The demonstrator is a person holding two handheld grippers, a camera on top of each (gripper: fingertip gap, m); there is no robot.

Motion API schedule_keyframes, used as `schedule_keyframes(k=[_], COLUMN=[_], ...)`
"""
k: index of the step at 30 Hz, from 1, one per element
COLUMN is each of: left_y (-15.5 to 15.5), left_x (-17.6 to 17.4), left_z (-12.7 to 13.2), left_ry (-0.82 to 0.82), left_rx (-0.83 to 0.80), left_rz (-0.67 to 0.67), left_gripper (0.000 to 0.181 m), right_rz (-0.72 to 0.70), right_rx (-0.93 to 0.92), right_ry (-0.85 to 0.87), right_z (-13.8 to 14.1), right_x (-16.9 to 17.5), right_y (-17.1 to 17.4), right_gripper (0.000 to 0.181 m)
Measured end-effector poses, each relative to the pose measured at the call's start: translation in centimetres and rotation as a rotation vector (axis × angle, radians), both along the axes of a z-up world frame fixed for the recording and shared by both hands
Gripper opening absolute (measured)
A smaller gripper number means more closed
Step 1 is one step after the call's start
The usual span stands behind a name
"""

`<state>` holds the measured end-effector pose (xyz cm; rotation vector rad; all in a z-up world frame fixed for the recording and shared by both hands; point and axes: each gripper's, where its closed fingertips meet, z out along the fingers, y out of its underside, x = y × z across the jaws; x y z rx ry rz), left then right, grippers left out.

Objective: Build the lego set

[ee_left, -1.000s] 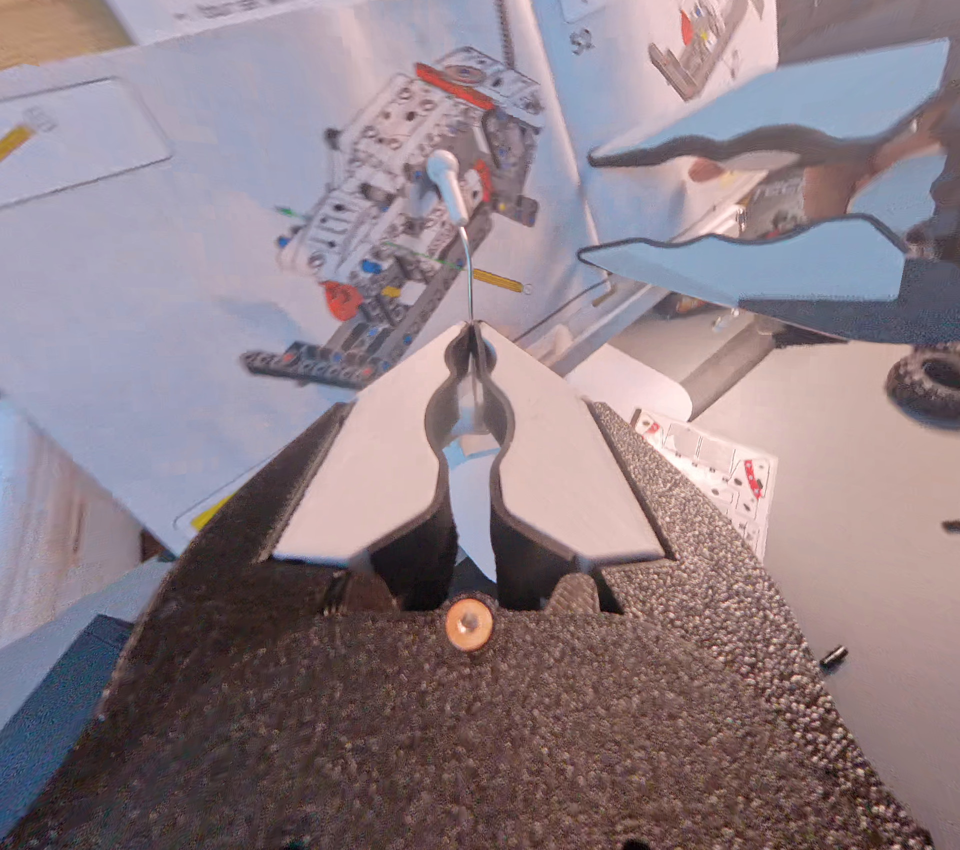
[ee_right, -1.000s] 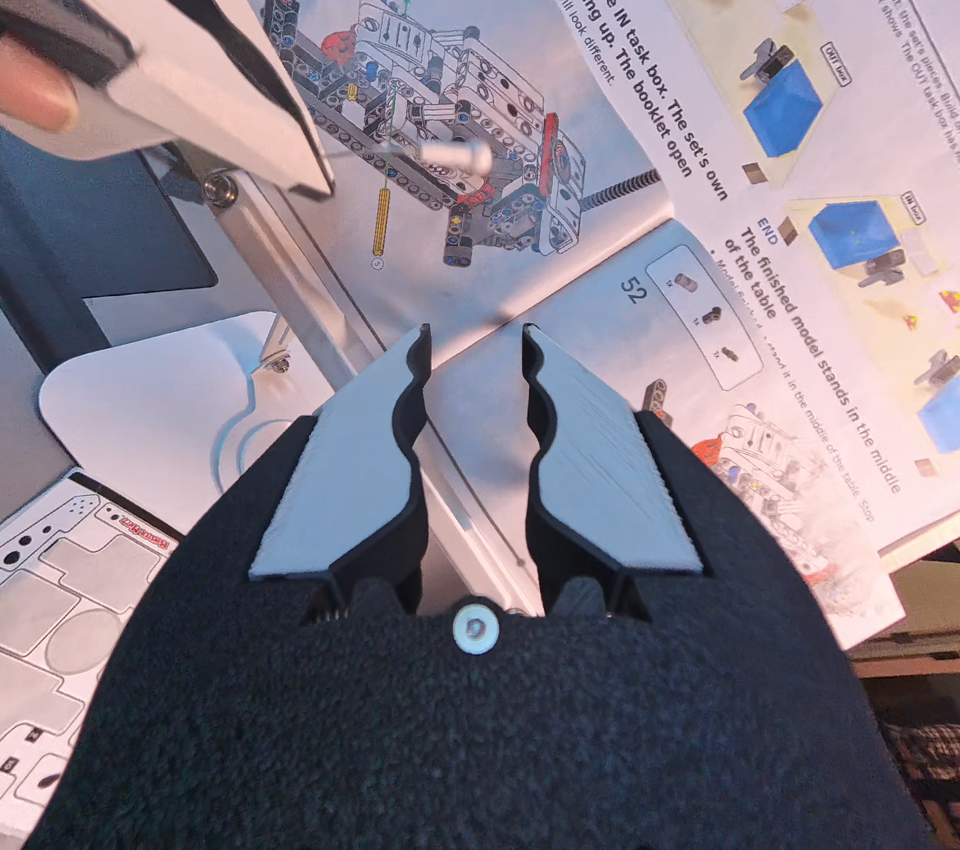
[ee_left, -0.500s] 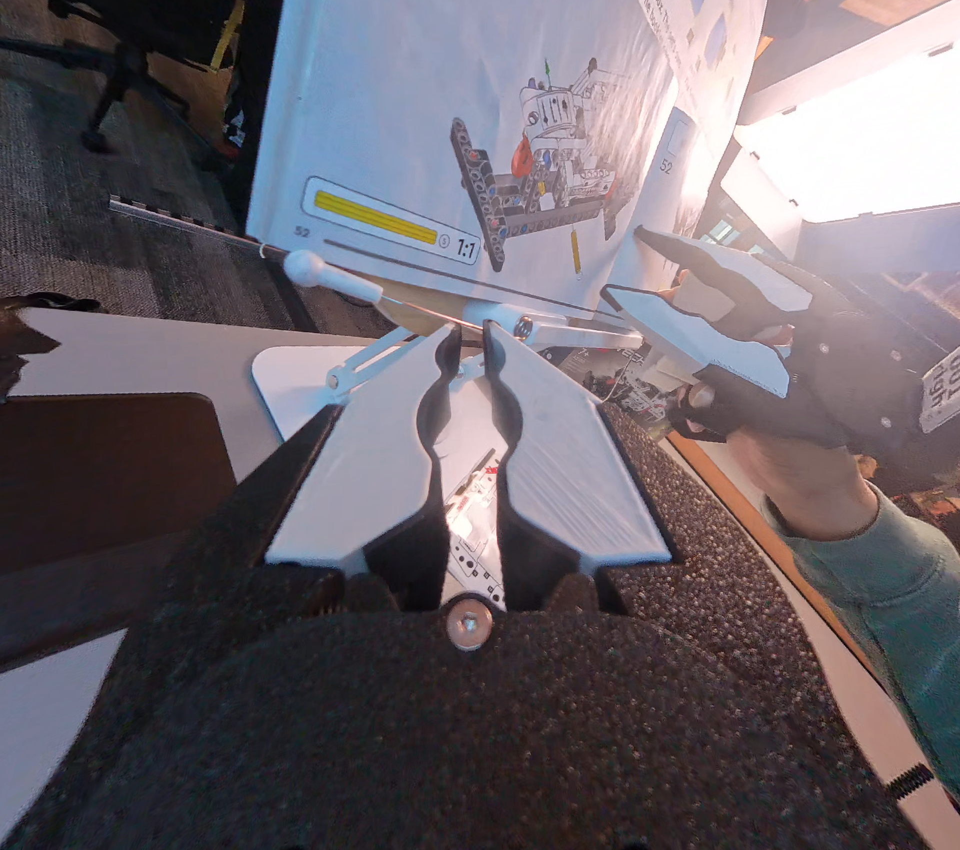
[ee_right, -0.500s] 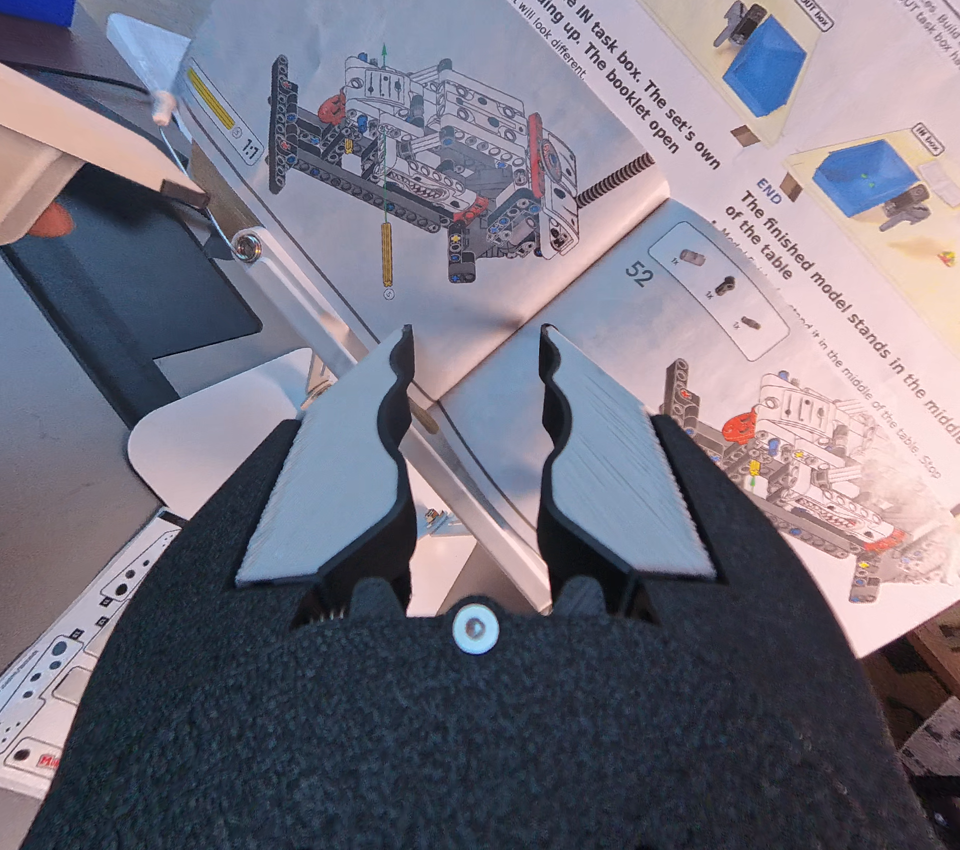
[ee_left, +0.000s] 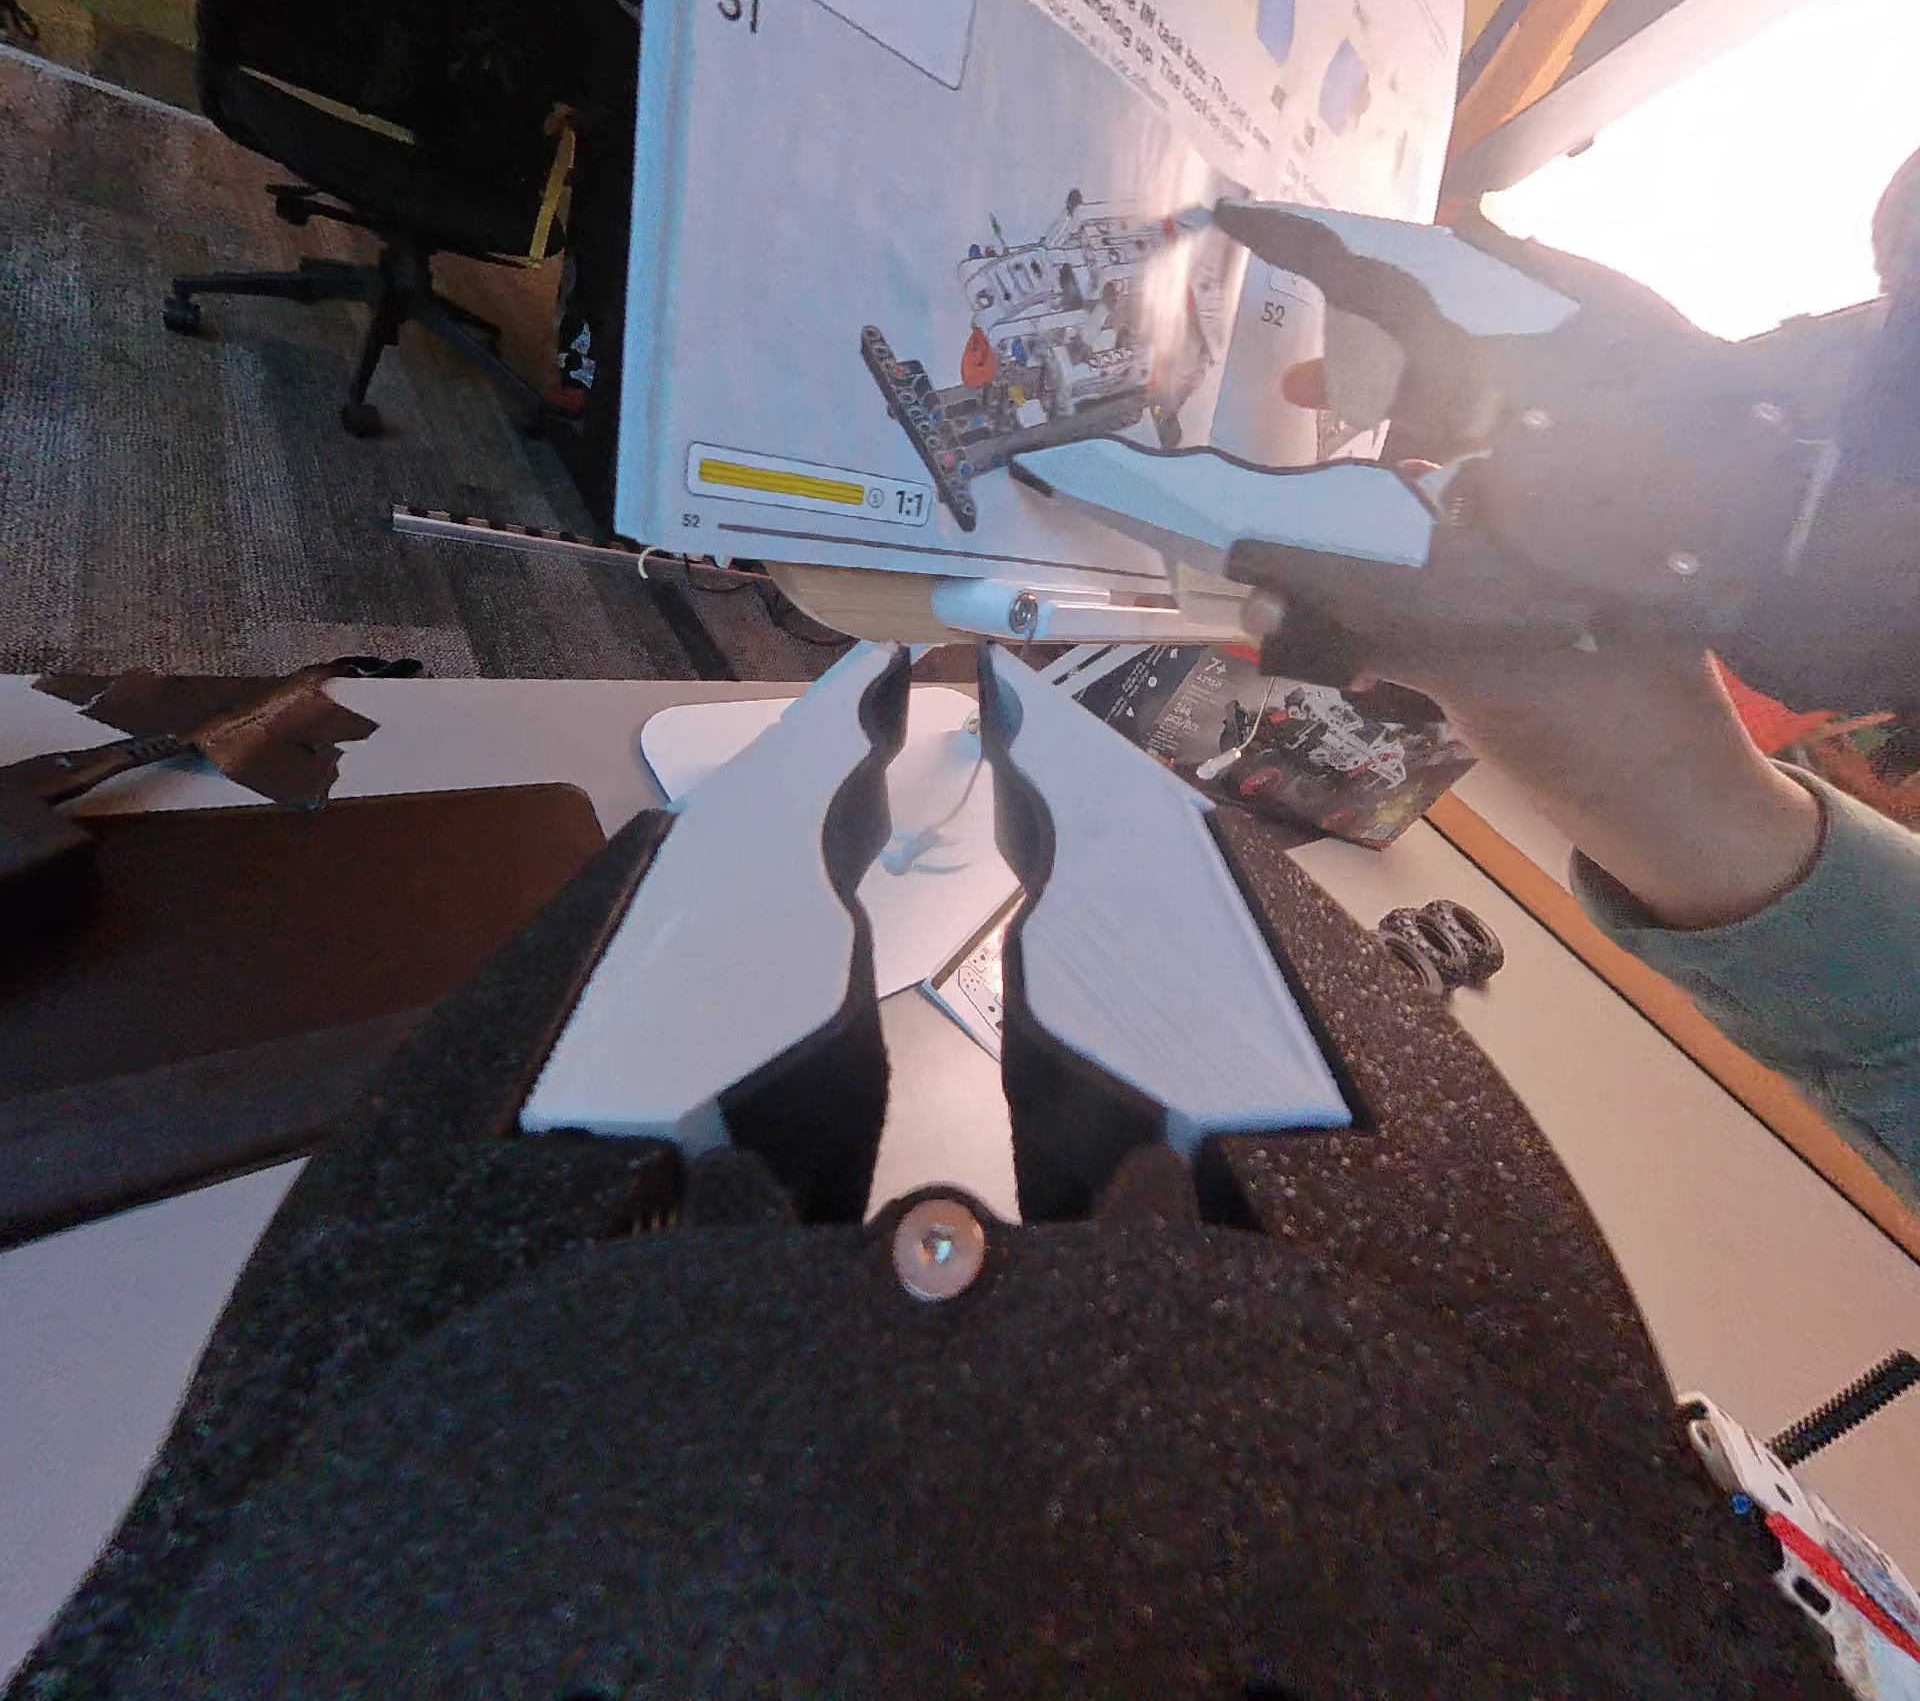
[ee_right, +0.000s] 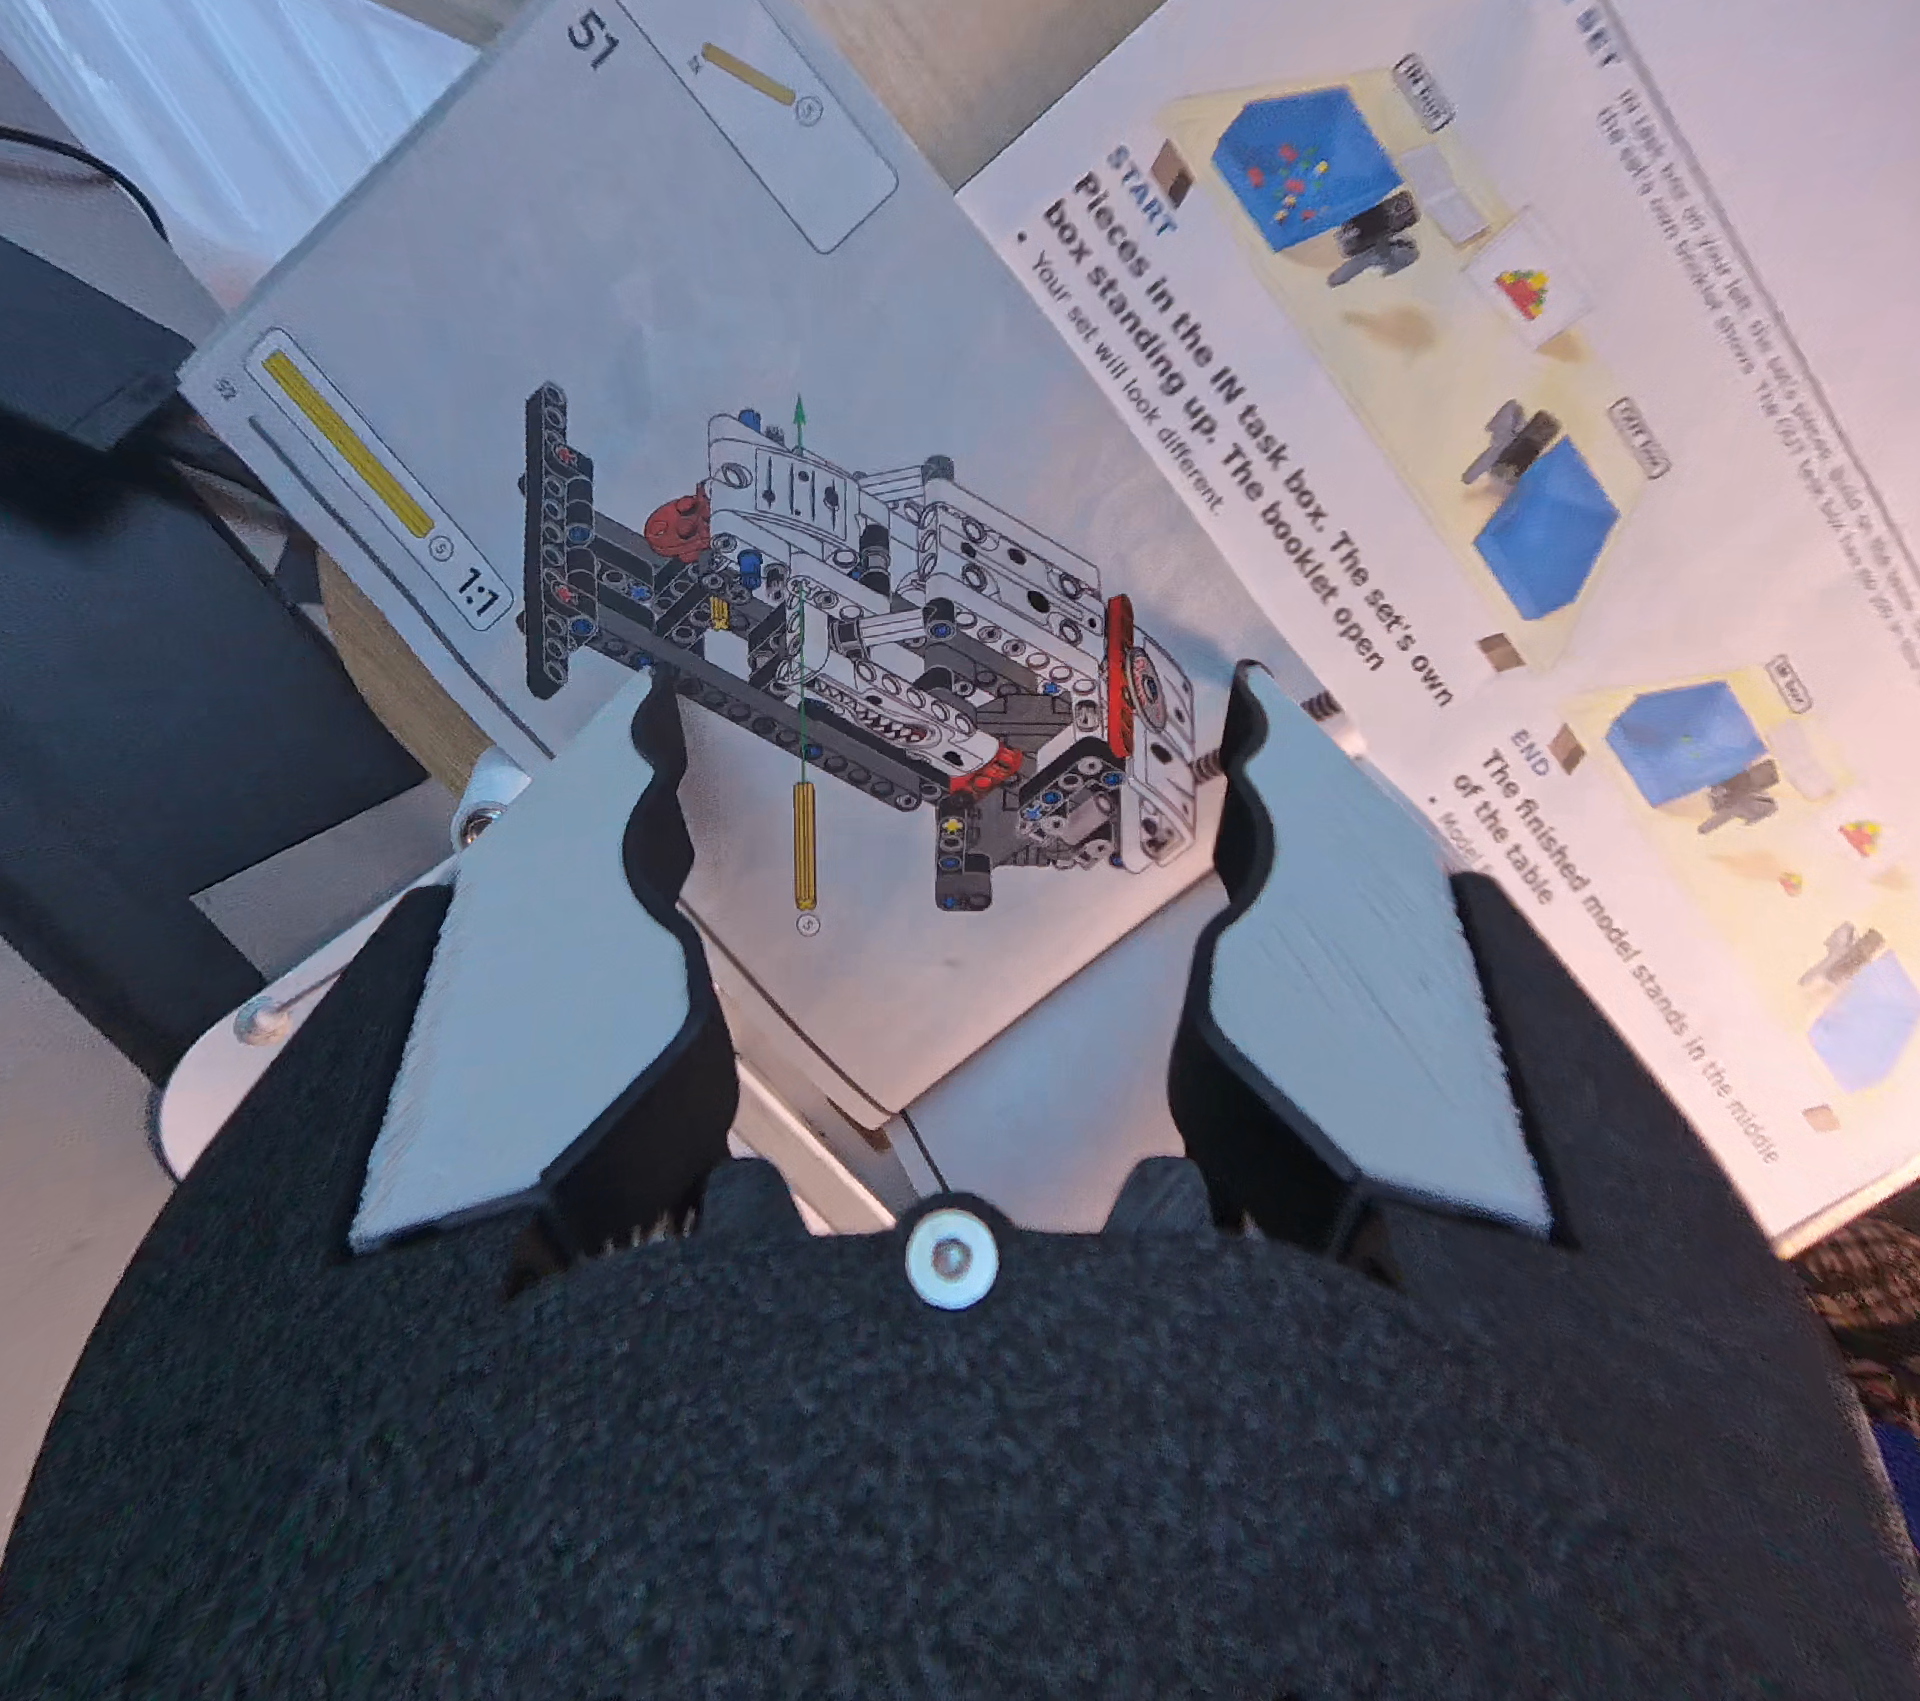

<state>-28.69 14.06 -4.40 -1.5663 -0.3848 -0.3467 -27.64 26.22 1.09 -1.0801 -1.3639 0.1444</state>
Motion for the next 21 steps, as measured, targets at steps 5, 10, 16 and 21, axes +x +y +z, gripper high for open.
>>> schedule_keyframes(k=[5,10,16,21], left_y=[-0.9,-1.6,-8.5,-12.0], left_x=[0.7,6.7,22.0,26.9], left_z=[0.3,0.9,-2.2,-8.9], left_ry=[0.12,0.148,0.158,0.206], left_rx=[-0.039,-0.071,-0.281,-0.5], left_rz=[-0.018,-0.317,-0.772,-0.754], left_gripper=[0.017,0.022,0.042,0.052], right_rz=[0.008,0.033,0.064,0.069], right_rx=[-0.016,0.006,-0.017,-0.025], right_ry=[-0.006,-0.026,-0.039,-0.055], right_z=[-0.7,-1.1,-1.0,-1.6], right_x=[-0.4,0.3,0.8,1.4], right_y=[-0.2,-0.5,-0.3,-0.3], right_gripper=[0.084,0.054,0.045,0.048])
